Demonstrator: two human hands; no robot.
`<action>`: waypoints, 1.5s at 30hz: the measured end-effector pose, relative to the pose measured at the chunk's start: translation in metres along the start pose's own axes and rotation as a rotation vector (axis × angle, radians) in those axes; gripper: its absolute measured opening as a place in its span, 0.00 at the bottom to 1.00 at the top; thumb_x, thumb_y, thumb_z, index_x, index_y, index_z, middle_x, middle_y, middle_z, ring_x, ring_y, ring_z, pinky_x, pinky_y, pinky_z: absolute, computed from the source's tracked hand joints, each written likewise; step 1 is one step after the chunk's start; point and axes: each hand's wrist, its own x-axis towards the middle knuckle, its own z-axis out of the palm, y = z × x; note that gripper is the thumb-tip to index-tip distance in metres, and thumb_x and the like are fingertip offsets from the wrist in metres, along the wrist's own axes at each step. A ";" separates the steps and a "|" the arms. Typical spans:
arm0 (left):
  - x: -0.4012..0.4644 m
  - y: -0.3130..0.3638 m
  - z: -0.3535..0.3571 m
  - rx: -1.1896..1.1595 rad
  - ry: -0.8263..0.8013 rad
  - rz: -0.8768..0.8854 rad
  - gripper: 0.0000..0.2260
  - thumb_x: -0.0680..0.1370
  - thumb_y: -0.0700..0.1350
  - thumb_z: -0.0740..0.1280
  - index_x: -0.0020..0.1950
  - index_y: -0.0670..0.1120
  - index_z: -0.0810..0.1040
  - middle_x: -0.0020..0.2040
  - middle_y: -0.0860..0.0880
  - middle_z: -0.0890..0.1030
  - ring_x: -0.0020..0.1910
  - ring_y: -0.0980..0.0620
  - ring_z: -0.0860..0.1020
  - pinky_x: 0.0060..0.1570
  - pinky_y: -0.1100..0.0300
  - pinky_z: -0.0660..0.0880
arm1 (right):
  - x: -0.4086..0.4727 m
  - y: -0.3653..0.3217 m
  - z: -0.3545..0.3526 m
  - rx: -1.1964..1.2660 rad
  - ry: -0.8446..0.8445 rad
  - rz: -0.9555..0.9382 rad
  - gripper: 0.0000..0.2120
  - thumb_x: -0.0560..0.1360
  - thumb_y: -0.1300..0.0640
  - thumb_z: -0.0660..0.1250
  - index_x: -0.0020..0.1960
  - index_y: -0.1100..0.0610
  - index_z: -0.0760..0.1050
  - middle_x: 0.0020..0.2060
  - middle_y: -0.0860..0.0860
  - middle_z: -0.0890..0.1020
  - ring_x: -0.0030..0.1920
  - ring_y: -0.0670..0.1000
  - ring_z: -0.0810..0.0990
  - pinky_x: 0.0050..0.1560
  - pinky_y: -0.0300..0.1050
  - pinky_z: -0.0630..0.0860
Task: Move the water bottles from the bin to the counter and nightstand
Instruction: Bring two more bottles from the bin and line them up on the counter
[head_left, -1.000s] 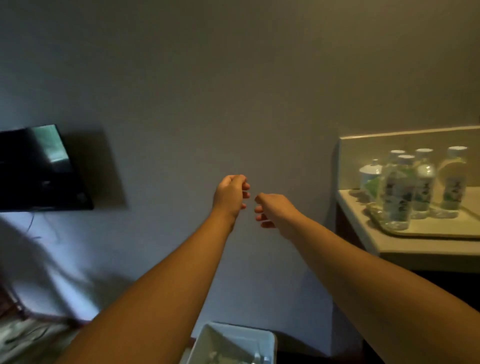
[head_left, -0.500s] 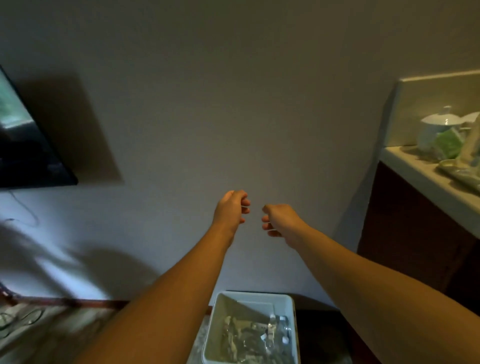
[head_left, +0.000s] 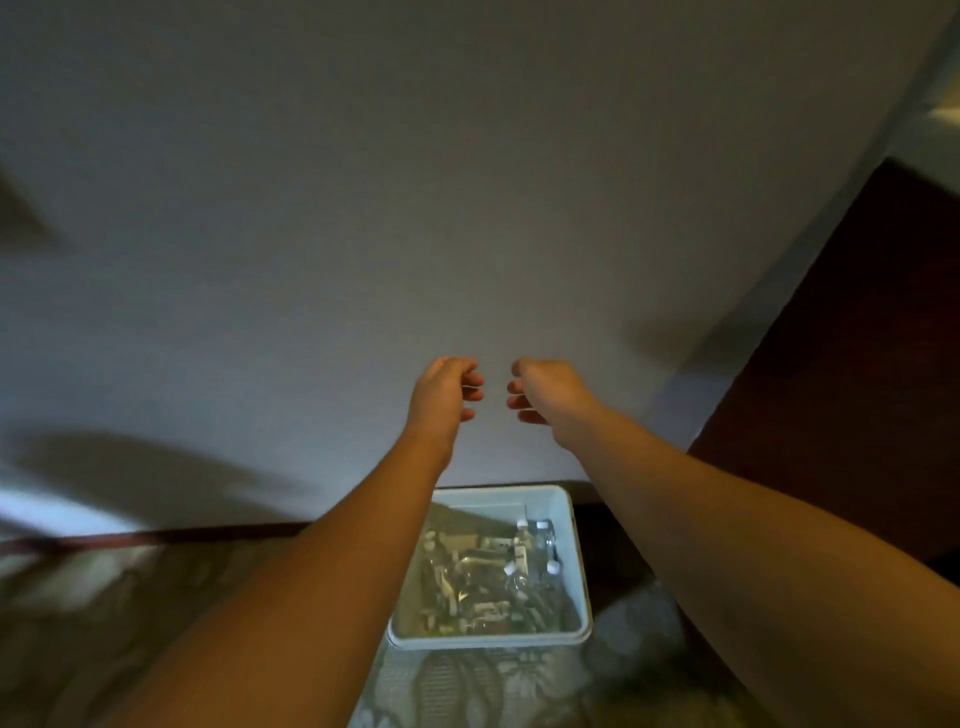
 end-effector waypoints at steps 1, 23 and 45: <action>0.010 -0.012 -0.001 -0.001 -0.009 -0.016 0.06 0.80 0.45 0.62 0.48 0.47 0.79 0.42 0.48 0.81 0.42 0.49 0.79 0.43 0.53 0.75 | 0.008 0.008 0.005 -0.005 0.015 0.004 0.09 0.81 0.54 0.61 0.44 0.54 0.74 0.44 0.54 0.82 0.40 0.51 0.81 0.41 0.46 0.79; 0.200 -0.626 -0.014 0.360 -0.227 -0.144 0.07 0.81 0.43 0.62 0.51 0.53 0.78 0.45 0.49 0.80 0.43 0.52 0.79 0.41 0.57 0.74 | 0.308 0.615 0.076 -0.623 -0.192 0.150 0.11 0.79 0.52 0.68 0.43 0.58 0.77 0.34 0.51 0.76 0.36 0.48 0.76 0.33 0.39 0.68; 0.184 -0.689 -0.041 1.187 -0.745 -0.691 0.26 0.72 0.61 0.75 0.56 0.41 0.79 0.44 0.47 0.83 0.30 0.55 0.80 0.27 0.62 0.75 | 0.313 0.645 0.087 -0.564 -0.280 0.103 0.17 0.67 0.60 0.79 0.52 0.55 0.76 0.44 0.50 0.80 0.42 0.46 0.79 0.42 0.40 0.78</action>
